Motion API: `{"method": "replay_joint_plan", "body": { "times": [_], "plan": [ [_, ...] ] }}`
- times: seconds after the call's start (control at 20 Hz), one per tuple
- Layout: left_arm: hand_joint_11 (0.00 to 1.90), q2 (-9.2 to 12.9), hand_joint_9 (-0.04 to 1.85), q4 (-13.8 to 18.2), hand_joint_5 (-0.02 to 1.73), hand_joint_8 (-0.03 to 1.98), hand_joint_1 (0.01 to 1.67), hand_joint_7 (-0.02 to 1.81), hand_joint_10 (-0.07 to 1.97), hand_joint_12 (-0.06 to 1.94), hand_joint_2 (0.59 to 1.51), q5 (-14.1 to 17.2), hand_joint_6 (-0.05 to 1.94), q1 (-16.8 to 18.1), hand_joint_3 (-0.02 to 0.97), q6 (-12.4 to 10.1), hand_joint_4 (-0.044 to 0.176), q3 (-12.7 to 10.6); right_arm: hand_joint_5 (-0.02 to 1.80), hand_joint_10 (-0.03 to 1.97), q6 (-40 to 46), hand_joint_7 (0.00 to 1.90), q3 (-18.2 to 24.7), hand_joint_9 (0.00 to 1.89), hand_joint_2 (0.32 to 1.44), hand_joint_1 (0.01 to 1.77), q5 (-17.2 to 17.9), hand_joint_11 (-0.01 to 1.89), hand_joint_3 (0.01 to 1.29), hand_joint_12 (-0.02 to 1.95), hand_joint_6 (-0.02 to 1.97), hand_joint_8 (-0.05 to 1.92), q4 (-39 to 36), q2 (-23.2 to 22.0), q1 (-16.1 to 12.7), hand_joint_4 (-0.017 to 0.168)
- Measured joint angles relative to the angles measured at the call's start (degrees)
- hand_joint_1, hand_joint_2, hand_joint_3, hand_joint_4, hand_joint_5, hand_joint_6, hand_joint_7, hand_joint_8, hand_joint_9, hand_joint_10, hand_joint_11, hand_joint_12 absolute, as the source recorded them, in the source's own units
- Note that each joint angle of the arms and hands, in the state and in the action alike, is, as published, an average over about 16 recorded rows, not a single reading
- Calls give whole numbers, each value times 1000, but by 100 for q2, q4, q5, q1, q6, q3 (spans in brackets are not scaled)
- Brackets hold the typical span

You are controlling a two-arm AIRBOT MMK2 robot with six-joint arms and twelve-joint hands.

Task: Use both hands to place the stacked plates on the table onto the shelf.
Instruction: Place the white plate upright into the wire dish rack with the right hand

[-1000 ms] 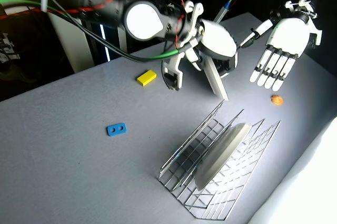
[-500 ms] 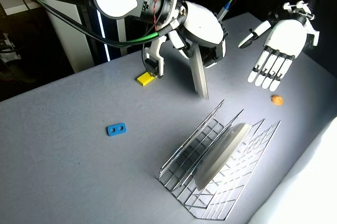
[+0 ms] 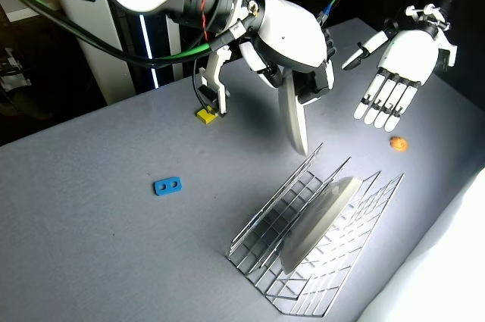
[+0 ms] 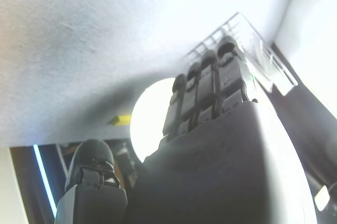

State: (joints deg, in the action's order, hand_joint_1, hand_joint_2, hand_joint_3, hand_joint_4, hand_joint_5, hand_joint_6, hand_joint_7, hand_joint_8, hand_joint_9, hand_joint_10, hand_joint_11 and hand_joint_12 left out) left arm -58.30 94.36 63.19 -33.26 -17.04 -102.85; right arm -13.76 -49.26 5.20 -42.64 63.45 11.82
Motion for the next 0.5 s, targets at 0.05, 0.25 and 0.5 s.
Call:
{"method": "replay_joint_plan", "body": {
  "times": [0.05, 0.25, 0.5],
  "plan": [
    [21, 0, 15, -1, 21, -9, 22, 19, 18, 17, 1168, -4, 20, -6, 4, 0, 4, 0, 814, 1206, 290, 927, -12, 882, 1058, 1356, 69, 689, 12, 1330, 1073, 1044, -219, -47, -40, -7],
    [21, 0, 16, -2, 21, -9, 22, 19, 18, 17, 1169, -16, 20, -24, 4, 0, 4, 0, 811, 1206, 1524, 930, -71, 881, 1058, 1356, 361, 686, 12, 1327, 1070, 1042, -1112, -211, -214, -7],
    [21, 0, 18, -9, 21, -9, 22, 20, 19, 17, 1169, -26, 19, -41, 4, 0, 4, 1, 808, 1201, 2275, 932, -109, 879, 1058, 1356, 368, 684, 12, 1331, 1055, 1043, -1367, -352, -465, -7]
  ]
}}
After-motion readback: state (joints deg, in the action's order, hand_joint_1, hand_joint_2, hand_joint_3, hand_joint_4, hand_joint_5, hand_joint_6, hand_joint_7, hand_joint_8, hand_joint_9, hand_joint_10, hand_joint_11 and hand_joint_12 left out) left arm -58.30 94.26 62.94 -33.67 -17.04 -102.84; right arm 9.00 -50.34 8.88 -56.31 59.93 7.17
